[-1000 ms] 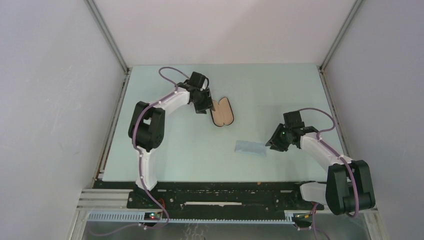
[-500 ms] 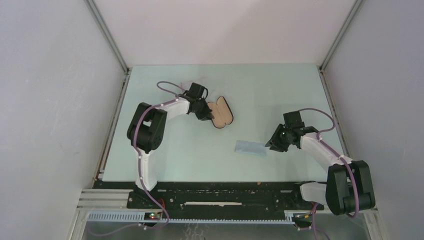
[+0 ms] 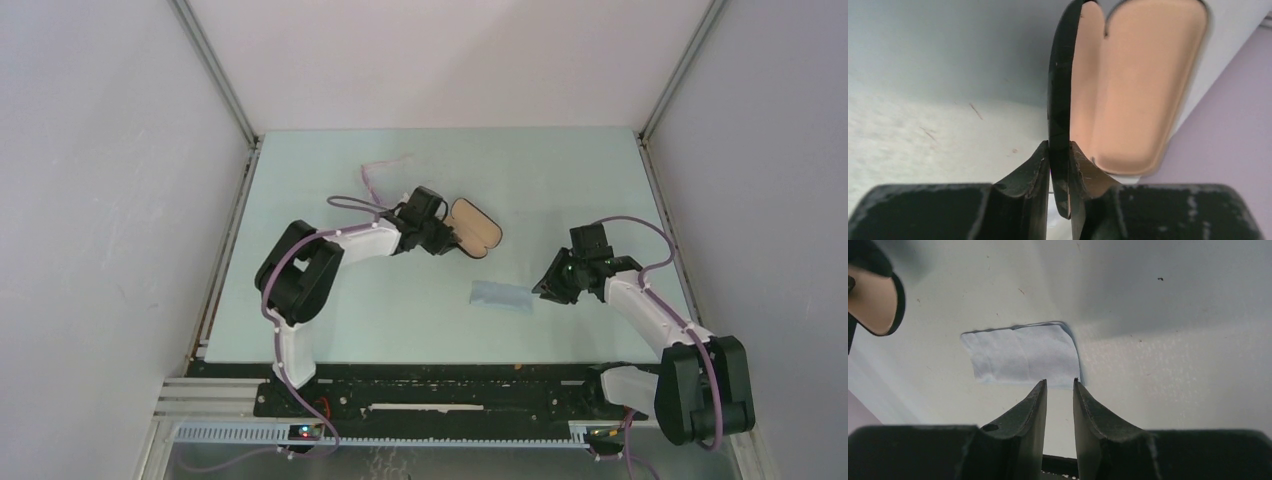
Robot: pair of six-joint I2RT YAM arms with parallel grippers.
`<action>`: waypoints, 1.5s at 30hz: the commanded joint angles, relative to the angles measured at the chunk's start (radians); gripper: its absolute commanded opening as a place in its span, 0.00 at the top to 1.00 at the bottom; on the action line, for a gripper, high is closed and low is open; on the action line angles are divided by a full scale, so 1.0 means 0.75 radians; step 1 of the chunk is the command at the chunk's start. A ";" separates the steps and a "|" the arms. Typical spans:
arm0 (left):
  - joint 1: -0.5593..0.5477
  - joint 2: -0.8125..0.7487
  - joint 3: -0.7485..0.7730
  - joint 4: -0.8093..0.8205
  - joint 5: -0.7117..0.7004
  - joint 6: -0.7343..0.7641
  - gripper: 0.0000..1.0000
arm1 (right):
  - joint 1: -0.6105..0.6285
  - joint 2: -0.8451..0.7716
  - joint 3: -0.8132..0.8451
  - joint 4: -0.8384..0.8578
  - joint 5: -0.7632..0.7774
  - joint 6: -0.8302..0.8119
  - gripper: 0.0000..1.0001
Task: Organize the sunglasses
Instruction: Pick up the sunglasses case from the center of the board, then place the sunglasses case at the center of the board, then adjust the sunglasses case at the center of the board.
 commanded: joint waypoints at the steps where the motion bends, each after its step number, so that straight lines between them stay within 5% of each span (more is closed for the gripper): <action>1: -0.057 -0.040 -0.034 0.093 -0.123 -0.344 0.76 | -0.004 -0.066 -0.021 -0.032 0.000 -0.025 0.66; 10: -0.114 -0.027 -0.069 0.066 -0.180 -0.534 0.57 | -0.003 -0.106 -0.038 -0.056 0.004 -0.032 0.66; 13: -0.128 -0.023 -0.061 0.083 -0.138 -0.519 0.41 | -0.002 -0.110 -0.038 -0.053 0.002 -0.027 0.66; 22: -0.128 -0.170 -0.139 0.228 0.059 -0.320 0.25 | 0.005 -0.092 -0.038 -0.021 0.000 -0.008 0.67; 31: -0.002 -0.379 -0.106 -0.097 -0.021 0.187 0.27 | 0.025 -0.062 -0.038 0.021 -0.009 0.014 0.67; 36: 0.169 -0.056 0.300 -0.436 0.129 0.522 0.29 | 0.048 -0.026 -0.038 0.057 -0.030 0.026 0.67; 45: 0.218 0.186 0.566 -0.574 0.026 0.726 0.33 | 0.087 -0.029 -0.026 0.037 -0.008 0.048 0.68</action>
